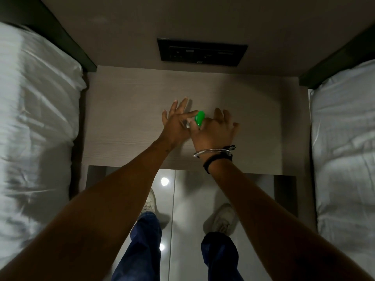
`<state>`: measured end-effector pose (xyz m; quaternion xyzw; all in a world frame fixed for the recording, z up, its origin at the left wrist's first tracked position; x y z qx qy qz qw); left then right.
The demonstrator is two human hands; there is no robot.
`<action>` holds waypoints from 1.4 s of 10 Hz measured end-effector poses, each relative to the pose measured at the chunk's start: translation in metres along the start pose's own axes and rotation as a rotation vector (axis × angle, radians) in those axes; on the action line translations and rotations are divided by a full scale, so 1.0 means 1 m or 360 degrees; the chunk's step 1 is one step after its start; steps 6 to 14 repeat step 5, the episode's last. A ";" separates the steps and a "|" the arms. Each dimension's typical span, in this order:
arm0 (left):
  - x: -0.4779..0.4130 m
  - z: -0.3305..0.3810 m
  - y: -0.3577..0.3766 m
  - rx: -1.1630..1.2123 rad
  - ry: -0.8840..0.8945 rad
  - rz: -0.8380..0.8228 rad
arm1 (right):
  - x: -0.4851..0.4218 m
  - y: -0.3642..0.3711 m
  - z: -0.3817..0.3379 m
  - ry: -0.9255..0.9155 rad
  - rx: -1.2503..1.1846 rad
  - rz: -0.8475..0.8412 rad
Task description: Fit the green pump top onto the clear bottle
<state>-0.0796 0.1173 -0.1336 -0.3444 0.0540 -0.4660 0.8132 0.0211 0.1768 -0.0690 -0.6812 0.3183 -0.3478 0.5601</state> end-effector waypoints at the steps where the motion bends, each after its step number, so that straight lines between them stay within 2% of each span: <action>1: 0.000 0.001 0.000 -0.0090 0.0027 -0.0064 | 0.003 -0.006 0.006 -0.0033 0.0004 0.0009; 3: 0.004 0.014 -0.009 -0.0134 0.0052 -0.0143 | 0.010 -0.025 0.017 -0.0100 0.0044 0.0047; 4: 0.006 0.011 -0.022 -0.0238 -0.0079 -0.0217 | 0.008 -0.037 0.027 -0.0114 0.0013 0.0052; 5: 0.026 0.015 -0.061 -0.0435 -0.0117 -0.0170 | 0.008 -0.075 0.033 -0.0142 -0.0103 0.0094; 14: 0.026 0.015 -0.061 -0.0435 -0.0117 -0.0170 | 0.008 -0.075 0.033 -0.0142 -0.0103 0.0094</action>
Point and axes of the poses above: each hand's wrist, its own x-axis away from the middle knuckle, its own y-axis out of the palm, z = x × y, the point moved 6 cm from there along -x, towards the middle knuckle, and after that the axes turned 5 degrees about x, right-handed, at the moved point
